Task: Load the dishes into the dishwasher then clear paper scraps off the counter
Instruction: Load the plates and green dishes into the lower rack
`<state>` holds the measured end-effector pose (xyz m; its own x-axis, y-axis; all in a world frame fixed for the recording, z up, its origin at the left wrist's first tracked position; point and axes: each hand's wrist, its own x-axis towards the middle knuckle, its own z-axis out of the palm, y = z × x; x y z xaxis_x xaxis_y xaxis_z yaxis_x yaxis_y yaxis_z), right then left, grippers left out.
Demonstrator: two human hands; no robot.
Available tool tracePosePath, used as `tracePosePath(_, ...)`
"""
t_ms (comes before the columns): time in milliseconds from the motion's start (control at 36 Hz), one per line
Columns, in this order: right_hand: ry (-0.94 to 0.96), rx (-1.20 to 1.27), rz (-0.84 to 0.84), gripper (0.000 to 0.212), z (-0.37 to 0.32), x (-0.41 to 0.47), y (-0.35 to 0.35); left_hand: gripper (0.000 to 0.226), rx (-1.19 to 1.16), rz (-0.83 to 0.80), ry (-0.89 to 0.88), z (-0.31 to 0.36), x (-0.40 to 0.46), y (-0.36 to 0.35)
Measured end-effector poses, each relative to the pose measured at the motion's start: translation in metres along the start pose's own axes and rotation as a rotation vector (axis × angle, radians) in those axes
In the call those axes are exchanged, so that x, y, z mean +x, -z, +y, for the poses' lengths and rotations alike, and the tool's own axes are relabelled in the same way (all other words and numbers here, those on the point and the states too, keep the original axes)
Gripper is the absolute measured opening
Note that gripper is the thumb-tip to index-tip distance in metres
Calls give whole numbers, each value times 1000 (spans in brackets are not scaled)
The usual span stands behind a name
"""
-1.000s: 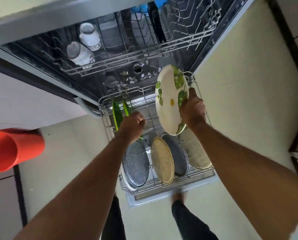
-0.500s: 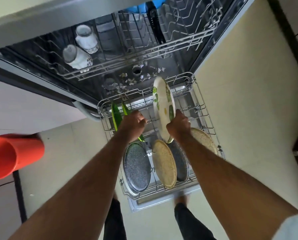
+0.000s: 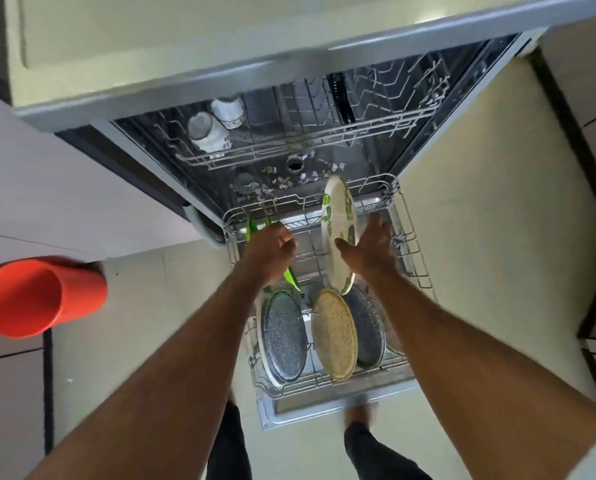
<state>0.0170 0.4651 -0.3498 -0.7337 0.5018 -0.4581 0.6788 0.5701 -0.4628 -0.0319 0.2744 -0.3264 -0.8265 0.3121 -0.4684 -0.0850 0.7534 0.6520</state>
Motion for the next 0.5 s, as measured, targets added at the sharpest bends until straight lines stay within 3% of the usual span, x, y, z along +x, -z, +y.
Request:
tracePosePath(139, 178, -104, 118, 66, -47, -38, 25, 18, -42, 92, 8, 16, -41, 53)
tracePosePath(250, 347, -139, 92, 57, -109, -87, 28, 18, -21, 212, 25, 13, -91, 112)
tracePosePath(417, 633, -69, 46, 29, -230, -169, 6, 12, -78, 390, 97, -41, -164, 223)
tracePosePath(500, 731, -57, 8, 26, -295, -215, -16, 15, -53, 442, 127, -76, -203, 288)
